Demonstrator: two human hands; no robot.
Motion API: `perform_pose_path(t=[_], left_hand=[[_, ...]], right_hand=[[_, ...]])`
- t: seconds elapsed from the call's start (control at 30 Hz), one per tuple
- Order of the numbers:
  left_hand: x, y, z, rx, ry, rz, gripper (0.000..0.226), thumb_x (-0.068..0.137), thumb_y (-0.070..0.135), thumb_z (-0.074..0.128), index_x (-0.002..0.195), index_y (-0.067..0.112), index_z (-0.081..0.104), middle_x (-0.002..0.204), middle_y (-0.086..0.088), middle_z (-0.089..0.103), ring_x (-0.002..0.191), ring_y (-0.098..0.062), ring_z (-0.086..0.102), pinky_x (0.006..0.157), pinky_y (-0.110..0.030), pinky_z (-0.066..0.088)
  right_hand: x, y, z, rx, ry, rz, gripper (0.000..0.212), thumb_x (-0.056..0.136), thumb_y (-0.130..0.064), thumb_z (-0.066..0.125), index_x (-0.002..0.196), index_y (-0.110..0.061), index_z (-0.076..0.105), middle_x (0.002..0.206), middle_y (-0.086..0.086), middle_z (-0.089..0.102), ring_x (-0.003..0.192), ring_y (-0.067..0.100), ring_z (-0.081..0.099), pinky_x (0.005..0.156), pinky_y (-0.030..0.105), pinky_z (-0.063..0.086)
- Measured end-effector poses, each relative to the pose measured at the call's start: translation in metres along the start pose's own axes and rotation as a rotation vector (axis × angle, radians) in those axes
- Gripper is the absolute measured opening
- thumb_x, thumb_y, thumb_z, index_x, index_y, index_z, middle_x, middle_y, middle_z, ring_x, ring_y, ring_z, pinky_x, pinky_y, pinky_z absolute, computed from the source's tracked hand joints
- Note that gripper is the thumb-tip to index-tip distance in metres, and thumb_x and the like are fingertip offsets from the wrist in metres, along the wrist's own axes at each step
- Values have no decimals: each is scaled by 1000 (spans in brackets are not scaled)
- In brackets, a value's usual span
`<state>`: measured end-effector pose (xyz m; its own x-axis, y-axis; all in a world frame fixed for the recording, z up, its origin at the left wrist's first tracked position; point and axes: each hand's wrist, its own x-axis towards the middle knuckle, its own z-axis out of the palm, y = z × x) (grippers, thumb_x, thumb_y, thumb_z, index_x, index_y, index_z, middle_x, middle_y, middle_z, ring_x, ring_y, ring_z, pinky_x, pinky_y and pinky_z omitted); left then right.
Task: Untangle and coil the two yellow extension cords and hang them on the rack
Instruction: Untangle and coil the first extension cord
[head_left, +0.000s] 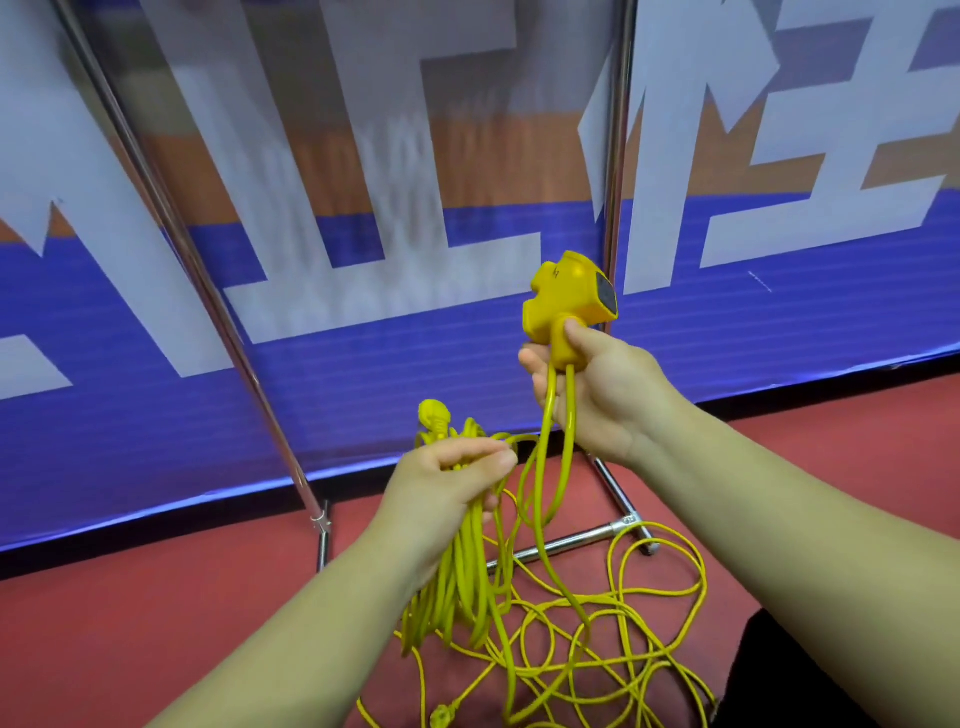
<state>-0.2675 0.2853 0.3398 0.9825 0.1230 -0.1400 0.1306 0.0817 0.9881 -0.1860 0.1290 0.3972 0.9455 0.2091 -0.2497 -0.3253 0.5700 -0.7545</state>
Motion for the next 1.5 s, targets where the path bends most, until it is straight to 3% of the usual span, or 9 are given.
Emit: perform_pose_path(t=[0.37,0.53,0.73,0.9,1.07,1.17,1.27,1.4,1.5], left_hand=[[2,-5,18,189,-32,-14,9,85,10,78,92,14,73,59,-1,62,53,-14,56,55,-28,50],[17,6,-3,95,95,-10,10,94,11,69,103,14,70,56,-1,62,49,-13,57,52,-28,53],[31,25,-46,20,242,51,11,98,9,63,102,19,66,67,-8,60,44,-7,56,44,-21,50],[32,35,-68,100,294,129,11,98,11,63,104,19,67,76,-8,61,47,-7,57,48,-22,54],[26,38,-71,151,250,130,9,97,12,65,104,16,68,70,-7,60,48,-7,57,47,-22,53],[24,36,-74,212,169,115,14,95,12,66,109,11,69,62,-5,57,52,-13,55,50,-27,52],[18,36,-68,281,74,125,12,94,12,68,106,16,70,61,-7,57,54,-16,54,55,-30,52],[17,36,-62,241,-2,93,14,95,12,66,108,12,68,59,-8,55,51,-17,49,51,-28,49],[20,36,-68,129,15,43,16,96,11,64,111,7,69,62,-9,53,50,-16,48,49,-27,48]], right_hand=[[2,-3,7,21,-34,39,39,108,-34,40,110,-6,66,122,20,66,110,26,68,89,33,54],[2,-22,-18,-232,56,75,34,106,-33,45,108,-6,65,114,12,66,103,24,69,79,36,55],[14,-28,-61,-627,240,135,16,98,-26,62,99,-11,66,84,6,70,62,11,64,55,24,51],[32,-2,-81,-796,267,171,1,95,-6,61,96,-6,60,82,13,67,59,13,59,57,24,48],[41,25,-79,-938,300,175,14,88,-3,62,102,0,61,74,15,62,63,24,59,64,34,51],[31,25,-58,-1200,174,-14,49,82,-18,73,127,-14,55,108,15,62,96,32,64,81,38,53],[13,21,-23,-1134,-164,-355,78,86,-17,73,150,-24,31,148,4,46,130,21,53,100,36,48],[6,28,-13,-1120,-396,-344,46,91,-15,65,131,-27,47,100,4,66,91,34,66,81,52,52],[0,16,-15,-1022,-422,-250,10,96,-14,59,106,-15,58,66,1,54,60,18,55,63,35,46]])
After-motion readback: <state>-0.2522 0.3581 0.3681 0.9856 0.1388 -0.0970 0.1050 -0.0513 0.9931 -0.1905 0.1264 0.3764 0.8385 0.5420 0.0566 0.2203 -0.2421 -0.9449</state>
